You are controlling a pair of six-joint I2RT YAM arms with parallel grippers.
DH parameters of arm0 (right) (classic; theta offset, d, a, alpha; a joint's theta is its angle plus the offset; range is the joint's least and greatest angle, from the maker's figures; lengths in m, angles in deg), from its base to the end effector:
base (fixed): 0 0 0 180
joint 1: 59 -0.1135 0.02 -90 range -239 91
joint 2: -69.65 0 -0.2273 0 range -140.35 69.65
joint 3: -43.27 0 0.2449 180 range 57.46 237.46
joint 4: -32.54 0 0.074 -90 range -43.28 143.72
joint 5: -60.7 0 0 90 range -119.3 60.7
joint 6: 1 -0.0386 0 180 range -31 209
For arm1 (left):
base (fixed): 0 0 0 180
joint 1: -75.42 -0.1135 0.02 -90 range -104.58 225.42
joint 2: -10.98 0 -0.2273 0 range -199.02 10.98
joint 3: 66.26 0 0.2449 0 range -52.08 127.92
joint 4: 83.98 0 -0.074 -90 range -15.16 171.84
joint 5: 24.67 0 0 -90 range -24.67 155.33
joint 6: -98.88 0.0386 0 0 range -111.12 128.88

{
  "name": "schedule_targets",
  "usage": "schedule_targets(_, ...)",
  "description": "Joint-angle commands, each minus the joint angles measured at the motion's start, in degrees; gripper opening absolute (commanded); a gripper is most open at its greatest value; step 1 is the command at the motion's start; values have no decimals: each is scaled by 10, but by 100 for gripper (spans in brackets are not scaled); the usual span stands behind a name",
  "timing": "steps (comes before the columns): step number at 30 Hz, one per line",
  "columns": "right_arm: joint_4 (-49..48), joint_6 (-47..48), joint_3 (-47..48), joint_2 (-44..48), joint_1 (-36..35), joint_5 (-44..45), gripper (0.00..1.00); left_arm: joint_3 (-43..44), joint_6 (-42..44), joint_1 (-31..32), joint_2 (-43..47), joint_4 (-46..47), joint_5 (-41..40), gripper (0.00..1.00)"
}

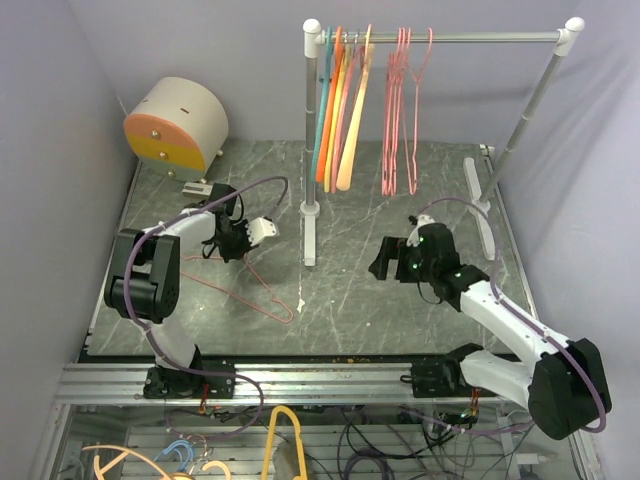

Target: Organize the hangers

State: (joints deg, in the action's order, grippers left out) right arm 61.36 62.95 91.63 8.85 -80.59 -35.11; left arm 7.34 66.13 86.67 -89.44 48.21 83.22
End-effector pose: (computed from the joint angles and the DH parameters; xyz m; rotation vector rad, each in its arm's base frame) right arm 0.2150 0.0893 0.1850 0.0374 2.3474 0.5383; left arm 0.3008 -0.0719 0.1198 1.6039 2.2513 -0.2547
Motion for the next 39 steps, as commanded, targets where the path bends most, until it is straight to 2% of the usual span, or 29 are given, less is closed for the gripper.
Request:
schedule_targets(1, -114, -5, -35, 6, -61, -72, 100, -49, -3, 31, -4, -74, 2, 7)
schedule_targets(6, -171, -8, -45, -36, -114, -110, 100, -34, 9, 33, 47, -129, 8, 7)
schedule_targets(10, -281, -30, -72, -82, -131, -217, 100, -10, 13, 34, 119, -179, 38, 7)
schedule_targets(13, -365, -26, -80, -136, -166, -257, 100, 12, 11, 36, 176, -205, 59, 7)
schedule_targets(18, -440, -13, -48, -245, -195, -308, 100, 54, 4, 40, 224, -248, 75, 7)
schedule_targets(30, -694, -6, 10, -449, -238, -301, 100, 77, -12, 47, 260, -273, 91, 7)
schedule_targets(33, -682, 4, 45, -478, -239, -293, 99, 71, -14, 48, 258, -270, 83, 7)
schedule_targets(35, -668, 11, 59, -482, -239, -292, 99, 50, -26, 48, 254, -244, 46, 7)
schedule_targets(36, -661, 14, 61, -481, -239, -291, 99, 37, -31, 48, 248, -230, 26, 13)
schedule_targets(39, -652, 18, 52, -472, -239, -287, 99, 6, -33, 47, 217, -190, -12, 43)
